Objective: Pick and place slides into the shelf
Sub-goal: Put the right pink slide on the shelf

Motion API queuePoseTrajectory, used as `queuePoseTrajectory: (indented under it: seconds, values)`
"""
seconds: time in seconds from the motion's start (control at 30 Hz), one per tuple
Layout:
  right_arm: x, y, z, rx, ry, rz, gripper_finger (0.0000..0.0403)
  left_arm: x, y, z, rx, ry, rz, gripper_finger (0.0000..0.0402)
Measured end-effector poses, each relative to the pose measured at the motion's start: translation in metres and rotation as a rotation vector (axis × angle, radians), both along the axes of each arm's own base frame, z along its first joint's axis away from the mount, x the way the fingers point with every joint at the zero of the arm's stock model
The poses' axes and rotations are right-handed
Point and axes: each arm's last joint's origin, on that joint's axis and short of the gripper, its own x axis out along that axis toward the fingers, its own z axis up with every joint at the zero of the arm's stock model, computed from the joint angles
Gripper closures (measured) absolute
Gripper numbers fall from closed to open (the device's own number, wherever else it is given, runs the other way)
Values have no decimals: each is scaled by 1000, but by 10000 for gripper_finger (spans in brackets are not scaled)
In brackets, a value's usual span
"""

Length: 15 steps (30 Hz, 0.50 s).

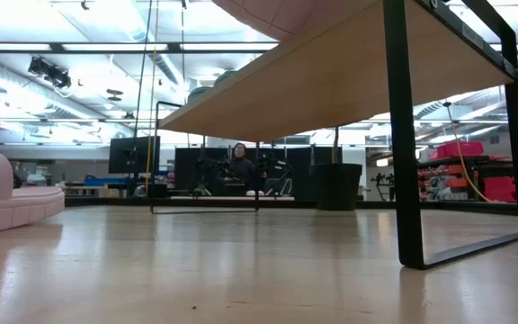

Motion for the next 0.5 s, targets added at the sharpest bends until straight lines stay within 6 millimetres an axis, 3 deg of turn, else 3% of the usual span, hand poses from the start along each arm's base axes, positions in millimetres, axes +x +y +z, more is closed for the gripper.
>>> queuePoseTrajectory:
  seconds: [0.5]
  values:
    - [0, 0, 0, -17, 3, 21, 175, 2, -1, 1, -95, 7, 32, 170]
